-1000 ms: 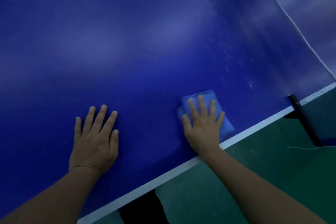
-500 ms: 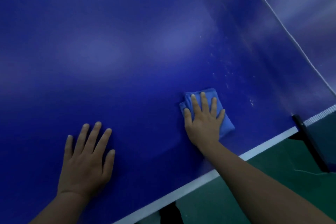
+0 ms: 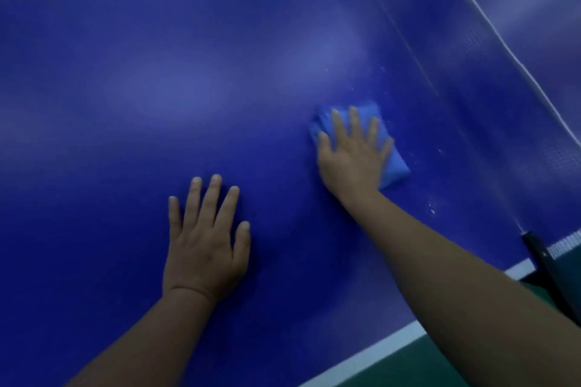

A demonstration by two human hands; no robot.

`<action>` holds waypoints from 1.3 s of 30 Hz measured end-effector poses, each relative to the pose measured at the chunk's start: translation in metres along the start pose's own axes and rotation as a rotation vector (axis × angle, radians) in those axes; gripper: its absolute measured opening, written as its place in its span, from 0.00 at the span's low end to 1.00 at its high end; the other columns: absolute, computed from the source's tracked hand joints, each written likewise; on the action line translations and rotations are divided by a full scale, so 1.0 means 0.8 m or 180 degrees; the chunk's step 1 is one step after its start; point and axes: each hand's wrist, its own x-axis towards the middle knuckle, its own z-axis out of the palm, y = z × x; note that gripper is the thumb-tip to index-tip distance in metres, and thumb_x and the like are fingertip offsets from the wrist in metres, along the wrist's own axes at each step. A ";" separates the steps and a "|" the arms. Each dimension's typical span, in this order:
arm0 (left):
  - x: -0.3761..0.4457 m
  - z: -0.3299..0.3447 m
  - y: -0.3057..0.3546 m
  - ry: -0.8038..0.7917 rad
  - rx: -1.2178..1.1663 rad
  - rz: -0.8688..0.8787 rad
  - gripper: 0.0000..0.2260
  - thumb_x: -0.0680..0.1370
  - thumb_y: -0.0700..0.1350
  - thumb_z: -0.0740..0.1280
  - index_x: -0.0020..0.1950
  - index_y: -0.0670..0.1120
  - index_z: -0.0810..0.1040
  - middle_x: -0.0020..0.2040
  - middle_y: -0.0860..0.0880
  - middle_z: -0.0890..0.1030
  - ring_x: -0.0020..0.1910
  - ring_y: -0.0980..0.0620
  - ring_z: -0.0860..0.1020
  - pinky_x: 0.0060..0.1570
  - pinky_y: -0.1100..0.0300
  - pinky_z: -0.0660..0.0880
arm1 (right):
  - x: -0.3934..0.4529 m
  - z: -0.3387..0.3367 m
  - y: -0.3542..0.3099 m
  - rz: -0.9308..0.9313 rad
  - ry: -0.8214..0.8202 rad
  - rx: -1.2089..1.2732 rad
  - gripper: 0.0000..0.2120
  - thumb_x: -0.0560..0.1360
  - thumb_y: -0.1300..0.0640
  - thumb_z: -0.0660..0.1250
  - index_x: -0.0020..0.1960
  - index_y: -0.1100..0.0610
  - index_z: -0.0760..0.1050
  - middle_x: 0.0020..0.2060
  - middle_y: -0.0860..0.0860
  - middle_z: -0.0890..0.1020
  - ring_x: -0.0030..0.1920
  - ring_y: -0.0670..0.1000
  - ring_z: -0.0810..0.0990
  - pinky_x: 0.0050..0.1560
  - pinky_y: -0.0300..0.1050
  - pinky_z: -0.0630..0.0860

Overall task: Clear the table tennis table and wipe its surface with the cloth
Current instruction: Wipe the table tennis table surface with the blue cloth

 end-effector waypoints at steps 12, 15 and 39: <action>0.001 -0.006 0.005 -0.0197 -0.0092 -0.0107 0.28 0.81 0.57 0.48 0.78 0.47 0.64 0.80 0.46 0.58 0.80 0.46 0.49 0.77 0.40 0.42 | -0.120 0.002 0.053 0.0553 0.0549 -0.0211 0.28 0.79 0.40 0.51 0.77 0.45 0.65 0.78 0.50 0.62 0.78 0.63 0.56 0.73 0.74 0.49; 0.001 -0.005 0.005 -0.0189 -0.0088 -0.0135 0.28 0.81 0.57 0.48 0.78 0.47 0.64 0.80 0.46 0.57 0.80 0.47 0.48 0.77 0.41 0.42 | -0.150 0.020 0.037 -0.1193 0.0157 -0.0413 0.26 0.80 0.39 0.54 0.76 0.44 0.65 0.78 0.48 0.62 0.79 0.61 0.54 0.74 0.72 0.48; 0.005 -0.004 0.009 -0.0267 0.0094 -0.0142 0.29 0.80 0.56 0.50 0.77 0.44 0.65 0.79 0.43 0.59 0.80 0.43 0.50 0.76 0.39 0.41 | 0.001 -0.042 0.145 0.1074 0.0266 0.0035 0.27 0.82 0.38 0.47 0.80 0.40 0.51 0.81 0.45 0.50 0.80 0.58 0.46 0.75 0.69 0.45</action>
